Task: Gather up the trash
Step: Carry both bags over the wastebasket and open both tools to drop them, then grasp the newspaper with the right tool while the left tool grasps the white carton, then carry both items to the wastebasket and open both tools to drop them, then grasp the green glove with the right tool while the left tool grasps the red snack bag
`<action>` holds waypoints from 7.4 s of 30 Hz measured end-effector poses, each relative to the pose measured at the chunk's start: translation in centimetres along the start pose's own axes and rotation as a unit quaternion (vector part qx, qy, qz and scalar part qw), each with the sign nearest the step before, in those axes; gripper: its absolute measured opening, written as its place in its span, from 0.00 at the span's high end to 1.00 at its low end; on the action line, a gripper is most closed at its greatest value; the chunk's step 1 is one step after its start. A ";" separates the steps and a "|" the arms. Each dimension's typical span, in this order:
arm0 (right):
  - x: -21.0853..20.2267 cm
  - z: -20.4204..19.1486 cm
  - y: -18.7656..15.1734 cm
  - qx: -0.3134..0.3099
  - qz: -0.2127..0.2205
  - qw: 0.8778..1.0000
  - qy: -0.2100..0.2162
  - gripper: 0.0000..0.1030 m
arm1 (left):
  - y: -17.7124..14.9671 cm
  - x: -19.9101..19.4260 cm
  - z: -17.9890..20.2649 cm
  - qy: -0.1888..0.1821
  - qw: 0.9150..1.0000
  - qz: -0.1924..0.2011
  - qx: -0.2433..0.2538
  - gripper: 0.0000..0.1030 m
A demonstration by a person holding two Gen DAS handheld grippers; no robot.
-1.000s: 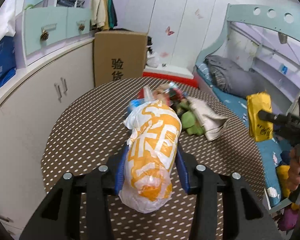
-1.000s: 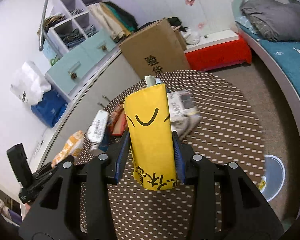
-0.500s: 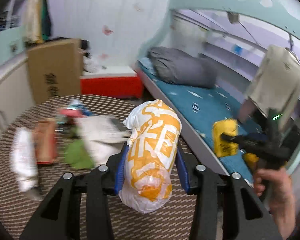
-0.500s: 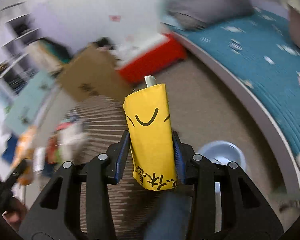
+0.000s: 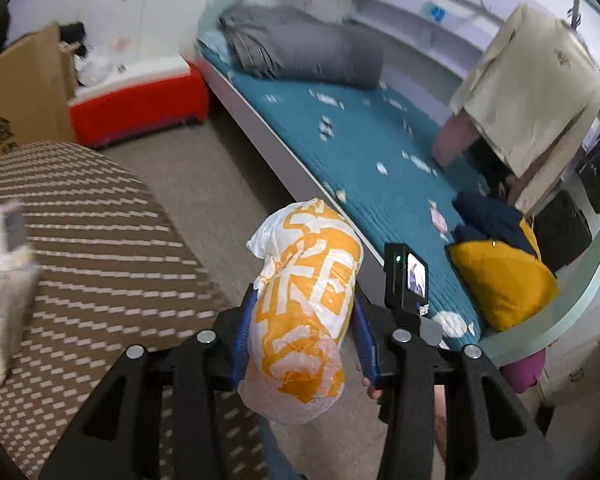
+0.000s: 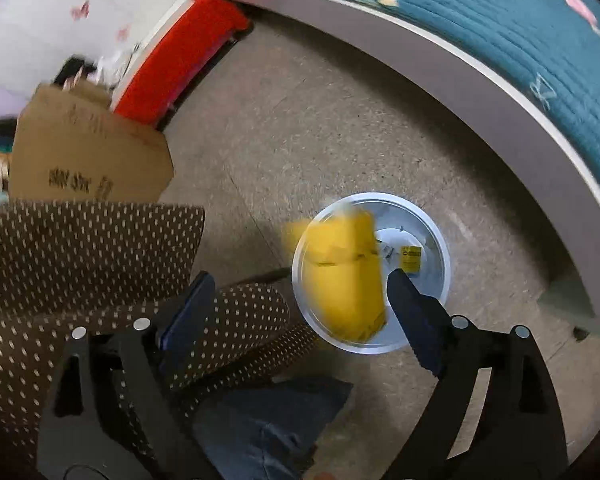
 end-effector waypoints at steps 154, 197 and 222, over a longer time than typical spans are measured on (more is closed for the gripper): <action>-12.1 3.3 2.3 0.048 0.141 0.988 -0.028 0.11 | 0.2 11.1 3.4 -0.001 0.993 -0.114 0.039 0.48; -21.0 -25.2 -6.9 -0.201 0.195 0.959 0.054 0.06 | 0.3 -15.6 -9.1 0.136 0.981 0.141 -0.012 0.13; -9.7 -40.0 -15.0 -0.355 0.075 0.930 0.059 0.06 | -7.2 -21.6 -35.1 0.267 0.934 0.142 -0.188 0.13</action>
Point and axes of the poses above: each gripper's, at about its wrist camera, not at the fingertips, and x roughly the way its jaws point, z to its right, y to its top, the point moved 6 cm from there along x, roughly the way its jaws point, and after that the axes turned 1 degree about y, right-handed, at the moved point
